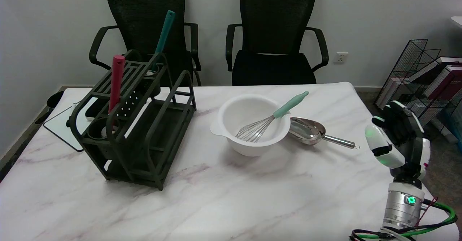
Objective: Pick up the whisk.
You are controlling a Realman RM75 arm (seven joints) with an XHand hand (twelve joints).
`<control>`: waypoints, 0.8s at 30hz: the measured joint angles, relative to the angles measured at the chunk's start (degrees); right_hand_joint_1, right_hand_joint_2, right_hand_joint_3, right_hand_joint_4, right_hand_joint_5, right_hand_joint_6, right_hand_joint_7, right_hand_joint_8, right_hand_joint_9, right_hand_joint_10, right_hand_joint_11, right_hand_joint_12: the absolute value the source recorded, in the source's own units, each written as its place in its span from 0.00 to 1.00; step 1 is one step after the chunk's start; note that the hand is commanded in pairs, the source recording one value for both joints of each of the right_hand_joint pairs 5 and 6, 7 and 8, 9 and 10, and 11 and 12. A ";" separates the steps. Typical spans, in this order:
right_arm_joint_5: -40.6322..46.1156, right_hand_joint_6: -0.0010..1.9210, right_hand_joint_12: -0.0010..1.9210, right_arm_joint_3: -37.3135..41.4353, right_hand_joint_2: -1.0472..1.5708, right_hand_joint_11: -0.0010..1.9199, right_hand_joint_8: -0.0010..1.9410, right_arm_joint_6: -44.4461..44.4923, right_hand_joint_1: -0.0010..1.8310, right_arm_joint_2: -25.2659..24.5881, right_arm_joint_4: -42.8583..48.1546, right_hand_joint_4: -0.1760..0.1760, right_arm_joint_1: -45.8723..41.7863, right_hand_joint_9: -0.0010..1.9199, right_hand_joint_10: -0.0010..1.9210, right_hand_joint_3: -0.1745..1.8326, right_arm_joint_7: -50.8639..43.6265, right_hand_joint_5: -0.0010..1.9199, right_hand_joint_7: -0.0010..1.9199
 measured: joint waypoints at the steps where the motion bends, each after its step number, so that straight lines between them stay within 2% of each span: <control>1: 0.12 0.28 0.37 -0.24 0.49 0.37 0.31 0.19 0.52 -0.02 0.05 0.50 -0.13 0.30 0.30 0.48 0.13 0.28 0.31; 8: 1.22 0.28 0.37 -1.53 0.50 0.37 0.31 -1.60 0.50 -0.49 2.20 0.50 0.41 0.30 0.30 0.48 2.76 0.28 0.32; 17: 1.97 0.25 0.34 -2.80 0.46 0.34 0.30 -5.21 0.50 -1.10 4.34 0.50 1.29 0.29 0.29 0.50 6.78 0.25 0.30; 21: 2.10 0.21 0.33 -2.90 0.45 0.33 0.29 -7.54 0.50 -1.14 5.57 0.50 2.01 0.29 0.29 0.51 9.50 0.21 0.30; 24: 1.95 0.12 0.31 -2.83 0.41 0.31 0.26 -9.66 0.50 -1.09 6.55 0.50 2.83 0.27 0.27 0.53 12.72 0.12 0.27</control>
